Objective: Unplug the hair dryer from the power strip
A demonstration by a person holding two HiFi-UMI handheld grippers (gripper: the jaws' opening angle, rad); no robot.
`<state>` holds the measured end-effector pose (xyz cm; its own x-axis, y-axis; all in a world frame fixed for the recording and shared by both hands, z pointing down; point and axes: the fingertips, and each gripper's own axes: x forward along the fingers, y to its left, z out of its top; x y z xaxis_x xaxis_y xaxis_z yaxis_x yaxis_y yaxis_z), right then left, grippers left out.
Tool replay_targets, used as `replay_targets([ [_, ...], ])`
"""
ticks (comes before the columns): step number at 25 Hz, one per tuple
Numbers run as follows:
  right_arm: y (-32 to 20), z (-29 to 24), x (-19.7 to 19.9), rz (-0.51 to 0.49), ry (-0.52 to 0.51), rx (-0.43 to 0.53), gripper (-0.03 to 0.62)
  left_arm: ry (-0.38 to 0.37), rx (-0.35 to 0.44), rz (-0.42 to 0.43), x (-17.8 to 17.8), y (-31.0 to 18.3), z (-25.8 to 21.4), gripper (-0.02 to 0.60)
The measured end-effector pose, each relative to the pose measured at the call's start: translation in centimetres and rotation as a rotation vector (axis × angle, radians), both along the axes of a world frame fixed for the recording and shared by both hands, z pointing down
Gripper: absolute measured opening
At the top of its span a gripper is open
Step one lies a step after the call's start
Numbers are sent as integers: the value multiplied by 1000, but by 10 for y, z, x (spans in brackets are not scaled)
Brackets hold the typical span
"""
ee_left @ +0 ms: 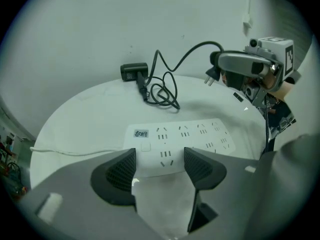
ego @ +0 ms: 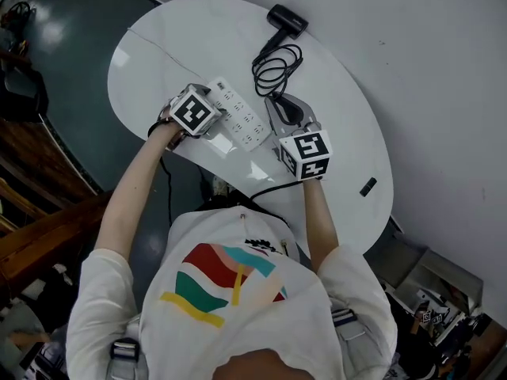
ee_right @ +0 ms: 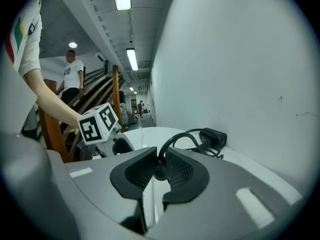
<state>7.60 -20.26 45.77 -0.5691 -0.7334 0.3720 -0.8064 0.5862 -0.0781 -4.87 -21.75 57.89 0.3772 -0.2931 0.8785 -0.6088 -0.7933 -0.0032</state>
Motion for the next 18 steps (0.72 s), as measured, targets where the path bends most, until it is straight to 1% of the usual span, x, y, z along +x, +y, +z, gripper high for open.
replay_targets([
  [1, -1, 8, 6, 17, 14, -21, 64, 8, -22, -9, 0, 3, 4, 301],
  [2, -1, 17, 11, 35, 27, -44, 66, 9, -23, -11, 1, 3, 4, 301],
  [5, -2, 43, 26, 83, 67, -121, 66, 1, 27, 4, 3, -3, -4, 301],
  [10, 4, 76, 43, 126, 116, -205, 64, -3, 27, 1, 2, -4, -4, 301],
  [13, 5, 86, 53, 155, 122, -234, 63, 1, -4, -11, 1, 1, 2, 301],
  [16, 7, 94, 63, 191, 104, -259, 63, 20, -50, -27, 2, 8, 11, 301],
  [18, 8, 97, 68, 209, 102, -267, 63, 19, -45, -25, 1, 8, 11, 301],
])
